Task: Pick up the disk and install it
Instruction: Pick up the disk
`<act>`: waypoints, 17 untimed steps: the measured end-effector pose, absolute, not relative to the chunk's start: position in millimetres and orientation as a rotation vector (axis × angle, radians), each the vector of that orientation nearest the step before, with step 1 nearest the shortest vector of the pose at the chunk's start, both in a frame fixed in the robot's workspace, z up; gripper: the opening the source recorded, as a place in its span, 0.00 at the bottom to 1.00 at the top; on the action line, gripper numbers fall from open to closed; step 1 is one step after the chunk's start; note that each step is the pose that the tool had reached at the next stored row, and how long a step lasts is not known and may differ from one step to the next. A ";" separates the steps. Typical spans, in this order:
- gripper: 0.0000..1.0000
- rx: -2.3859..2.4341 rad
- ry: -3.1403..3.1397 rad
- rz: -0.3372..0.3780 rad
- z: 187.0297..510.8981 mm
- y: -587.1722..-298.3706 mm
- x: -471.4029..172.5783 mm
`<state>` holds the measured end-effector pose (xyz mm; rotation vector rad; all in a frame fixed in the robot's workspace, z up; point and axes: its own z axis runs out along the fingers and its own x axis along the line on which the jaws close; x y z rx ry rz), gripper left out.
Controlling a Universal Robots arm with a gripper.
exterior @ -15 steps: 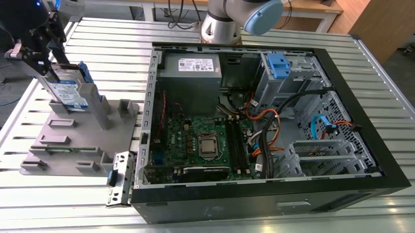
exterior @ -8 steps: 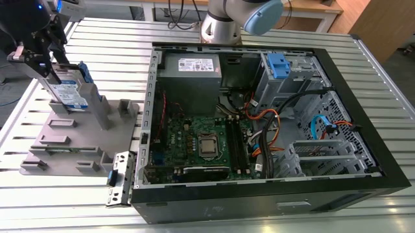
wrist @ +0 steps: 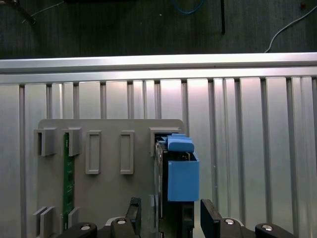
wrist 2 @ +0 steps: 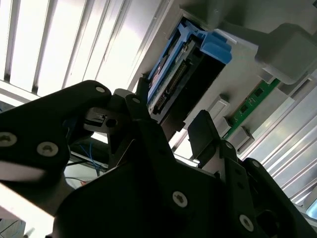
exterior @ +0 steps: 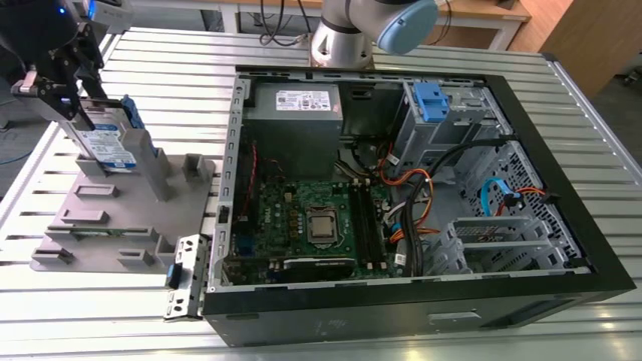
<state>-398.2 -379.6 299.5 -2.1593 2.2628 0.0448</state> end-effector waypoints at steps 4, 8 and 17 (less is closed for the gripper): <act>0.57 -2.159 2.263 0.045 299.7 -379.6 -398.2; 0.45 -2.159 2.263 0.045 299.8 -379.6 -398.2; 0.39 -2.159 2.263 0.045 300.2 -379.6 -398.2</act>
